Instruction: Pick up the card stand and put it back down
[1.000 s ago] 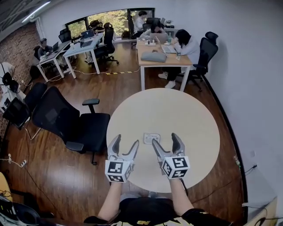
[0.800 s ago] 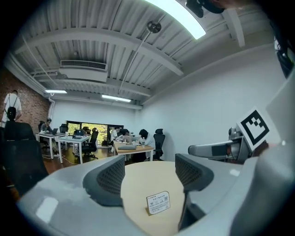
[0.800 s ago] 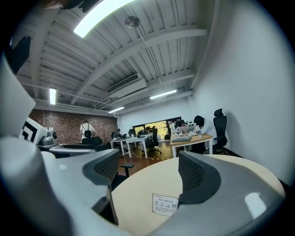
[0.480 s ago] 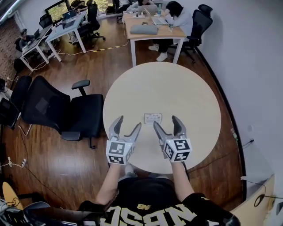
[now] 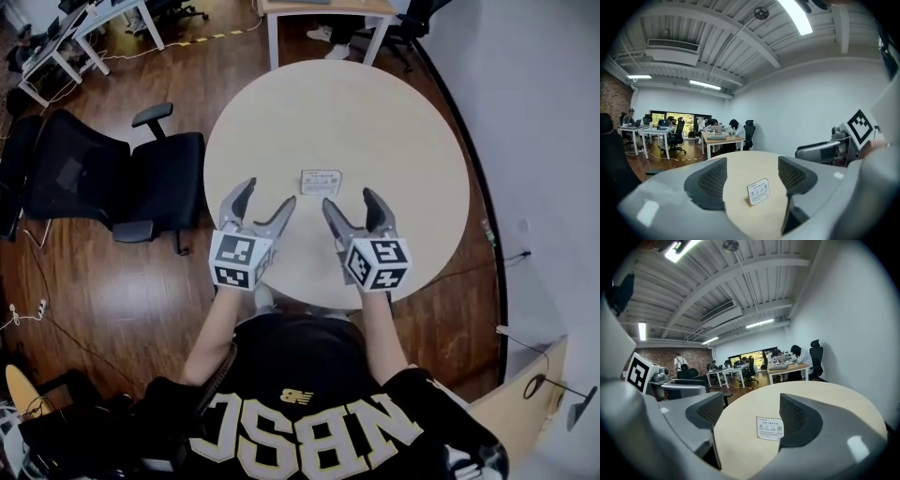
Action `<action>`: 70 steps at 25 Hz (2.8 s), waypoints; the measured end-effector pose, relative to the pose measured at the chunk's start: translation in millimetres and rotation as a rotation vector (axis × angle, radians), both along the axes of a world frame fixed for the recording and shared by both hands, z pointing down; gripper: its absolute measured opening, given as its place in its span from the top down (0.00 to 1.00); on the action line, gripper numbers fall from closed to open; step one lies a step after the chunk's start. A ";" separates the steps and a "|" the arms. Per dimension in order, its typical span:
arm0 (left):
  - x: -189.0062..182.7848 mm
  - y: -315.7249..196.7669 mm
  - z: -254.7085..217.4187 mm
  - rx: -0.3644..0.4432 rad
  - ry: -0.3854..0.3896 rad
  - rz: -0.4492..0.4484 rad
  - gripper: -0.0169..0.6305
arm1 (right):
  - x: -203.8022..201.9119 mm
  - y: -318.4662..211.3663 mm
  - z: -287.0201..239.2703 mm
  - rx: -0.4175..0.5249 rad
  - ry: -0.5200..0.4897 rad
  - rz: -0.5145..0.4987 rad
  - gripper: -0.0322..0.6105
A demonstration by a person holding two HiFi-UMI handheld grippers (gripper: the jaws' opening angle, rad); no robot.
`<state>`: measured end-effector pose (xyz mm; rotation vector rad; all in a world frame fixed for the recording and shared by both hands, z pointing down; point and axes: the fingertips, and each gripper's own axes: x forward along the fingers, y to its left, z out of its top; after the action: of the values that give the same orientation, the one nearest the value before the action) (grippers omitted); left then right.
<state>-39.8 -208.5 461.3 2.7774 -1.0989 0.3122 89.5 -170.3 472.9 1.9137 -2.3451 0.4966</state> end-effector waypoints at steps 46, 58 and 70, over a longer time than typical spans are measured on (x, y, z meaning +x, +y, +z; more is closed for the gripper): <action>-161.2 -37.4 29.3 -0.047 -0.261 0.142 0.44 | 2.3 33.8 31.1 -0.059 -0.028 0.010 0.36; -289.1 -114.4 -37.7 0.023 -0.390 0.146 0.33 | 13.0 28.7 35.7 -0.055 -0.025 0.029 0.36; -171.9 -159.1 35.8 0.020 -0.385 0.302 0.26 | 54.1 33.8 46.5 -0.028 0.022 0.092 0.36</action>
<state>-211.6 -367.6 497.0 2.9756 -0.7368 0.9052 143.6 -136.6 519.3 2.0111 -2.2334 0.5101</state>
